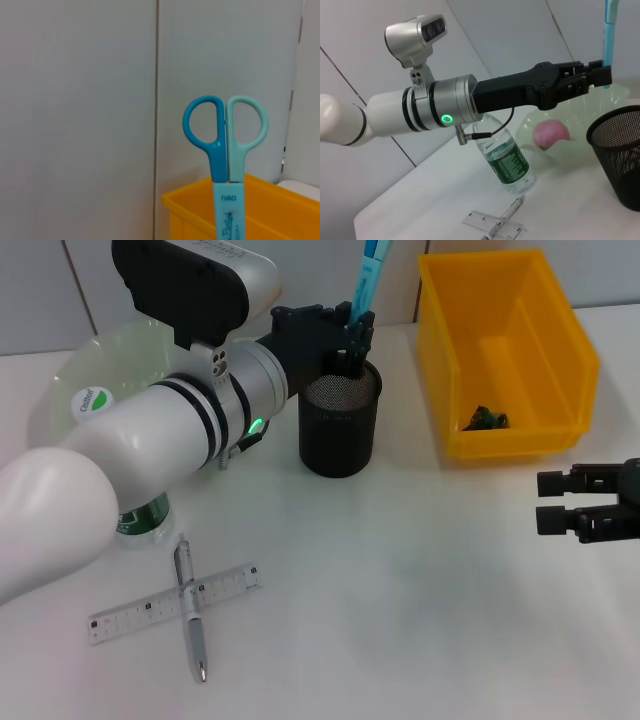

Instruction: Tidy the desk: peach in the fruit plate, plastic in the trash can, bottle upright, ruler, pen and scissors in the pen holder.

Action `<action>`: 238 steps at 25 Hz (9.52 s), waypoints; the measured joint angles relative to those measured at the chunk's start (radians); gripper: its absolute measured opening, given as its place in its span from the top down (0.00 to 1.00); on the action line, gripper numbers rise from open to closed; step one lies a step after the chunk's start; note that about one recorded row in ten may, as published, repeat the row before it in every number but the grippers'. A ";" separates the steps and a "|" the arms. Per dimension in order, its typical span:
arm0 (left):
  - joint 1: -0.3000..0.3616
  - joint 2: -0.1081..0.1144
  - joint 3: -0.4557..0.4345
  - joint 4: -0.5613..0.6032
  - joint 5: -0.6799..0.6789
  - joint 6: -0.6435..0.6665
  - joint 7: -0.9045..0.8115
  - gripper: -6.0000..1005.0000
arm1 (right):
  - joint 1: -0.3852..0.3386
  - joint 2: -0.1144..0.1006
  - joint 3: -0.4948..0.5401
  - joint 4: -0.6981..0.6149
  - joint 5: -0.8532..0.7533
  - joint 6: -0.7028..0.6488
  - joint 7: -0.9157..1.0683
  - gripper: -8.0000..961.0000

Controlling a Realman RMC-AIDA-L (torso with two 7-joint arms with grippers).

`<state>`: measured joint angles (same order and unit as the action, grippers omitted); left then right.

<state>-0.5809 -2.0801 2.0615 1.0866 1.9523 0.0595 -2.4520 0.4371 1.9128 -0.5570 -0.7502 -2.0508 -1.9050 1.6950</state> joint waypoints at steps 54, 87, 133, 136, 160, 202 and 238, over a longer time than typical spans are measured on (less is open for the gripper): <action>0.036 0.000 0.236 -0.073 0.010 -0.284 -0.182 0.78 | 0.010 -0.006 0.008 -0.005 0.000 -0.016 0.005 0.15; 0.131 0.013 0.024 0.342 0.082 0.377 -0.021 0.19 | 0.015 -0.009 0.043 -0.007 0.000 -0.068 0.000 0.15; 0.177 0.016 -0.395 0.460 0.400 1.309 0.098 0.19 | 0.047 -0.060 0.029 0.018 -0.124 -0.097 0.127 0.15; 0.151 0.014 -0.394 0.429 0.420 1.313 0.102 0.19 | 0.051 -0.059 0.024 0.024 -0.133 -0.099 0.135 0.15; -0.011 0.008 -0.317 0.232 0.579 1.309 0.113 0.19 | 0.070 -0.056 0.009 0.044 -0.172 -0.098 0.152 0.15; -0.120 0.003 -0.331 0.081 0.569 1.329 0.221 0.26 | 0.064 -0.053 0.009 0.048 -0.172 -0.105 0.155 0.15; -0.154 0.003 -0.341 0.077 0.593 1.387 0.154 0.61 | 0.065 -0.052 0.009 0.048 -0.172 -0.107 0.149 0.15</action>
<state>-0.7353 -2.0772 1.7204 1.1636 2.5456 1.4468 -2.2980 0.5017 1.8603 -0.5475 -0.7026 -2.2227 -2.0125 1.8443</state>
